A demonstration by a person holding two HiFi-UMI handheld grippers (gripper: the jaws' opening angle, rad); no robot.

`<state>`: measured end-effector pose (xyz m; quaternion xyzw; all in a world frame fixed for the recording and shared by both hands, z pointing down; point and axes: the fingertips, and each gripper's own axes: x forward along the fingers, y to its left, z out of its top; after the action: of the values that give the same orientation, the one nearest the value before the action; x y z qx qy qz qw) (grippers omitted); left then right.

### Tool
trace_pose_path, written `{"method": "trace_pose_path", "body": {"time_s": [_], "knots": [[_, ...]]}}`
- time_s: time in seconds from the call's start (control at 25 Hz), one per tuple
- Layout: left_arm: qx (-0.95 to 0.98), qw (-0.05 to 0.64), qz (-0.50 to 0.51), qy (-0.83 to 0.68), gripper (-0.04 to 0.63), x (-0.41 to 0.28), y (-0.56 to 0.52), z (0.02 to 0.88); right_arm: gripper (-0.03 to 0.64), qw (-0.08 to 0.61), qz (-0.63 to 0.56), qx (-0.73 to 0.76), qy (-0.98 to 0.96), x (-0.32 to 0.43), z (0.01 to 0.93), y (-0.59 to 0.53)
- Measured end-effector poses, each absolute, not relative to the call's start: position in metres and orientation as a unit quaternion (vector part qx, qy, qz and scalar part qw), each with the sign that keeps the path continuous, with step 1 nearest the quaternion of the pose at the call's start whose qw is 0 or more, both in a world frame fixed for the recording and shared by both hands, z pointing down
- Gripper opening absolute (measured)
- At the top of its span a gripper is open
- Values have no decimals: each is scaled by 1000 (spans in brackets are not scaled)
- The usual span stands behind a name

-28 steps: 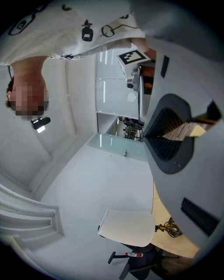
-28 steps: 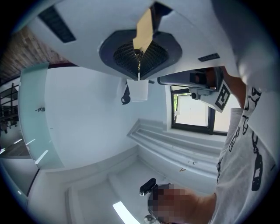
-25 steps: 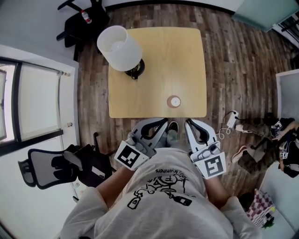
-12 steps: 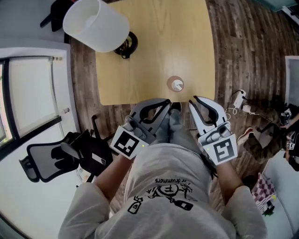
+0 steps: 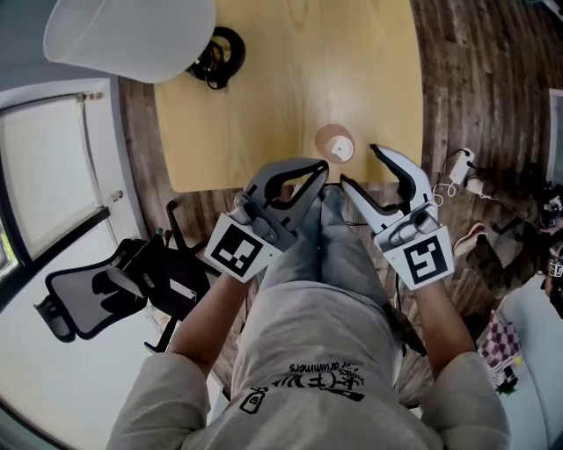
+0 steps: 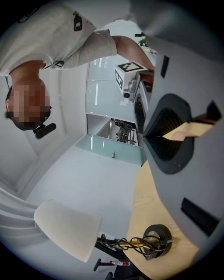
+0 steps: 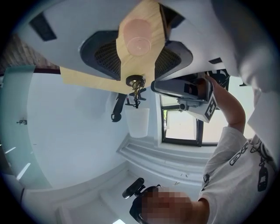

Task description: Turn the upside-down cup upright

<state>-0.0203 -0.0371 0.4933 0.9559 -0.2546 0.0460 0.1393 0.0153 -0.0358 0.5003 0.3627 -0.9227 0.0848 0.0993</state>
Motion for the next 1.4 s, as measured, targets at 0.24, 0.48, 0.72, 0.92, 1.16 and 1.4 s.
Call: {"method": "trace_pose_path", "body": {"time_s": [0.24,0.48,0.72,0.92,1.16,1.4], "knots": [[956,141,43,-254,8,-19,-45,522,288,121,99,349,-924,2,546,-36],[959,136,42,-246,8,-20,-53,542,318,147,98,345,-922,-3,583,-41],[960,138,43,-241,8,-19,-55,555,337,202,72,321,-923,-10,610,-42],[959,140,38,-244,8,-17,-55,558,318,161,94,330,-925,-11,609,-48],[959,147,26,-243,8,-16,-50,539,311,139,91,338,-926,-11,585,-49],[958,136,13,-254,8,-20,-52,495,310,154,66,329,-929,-6,548,-50]]}}
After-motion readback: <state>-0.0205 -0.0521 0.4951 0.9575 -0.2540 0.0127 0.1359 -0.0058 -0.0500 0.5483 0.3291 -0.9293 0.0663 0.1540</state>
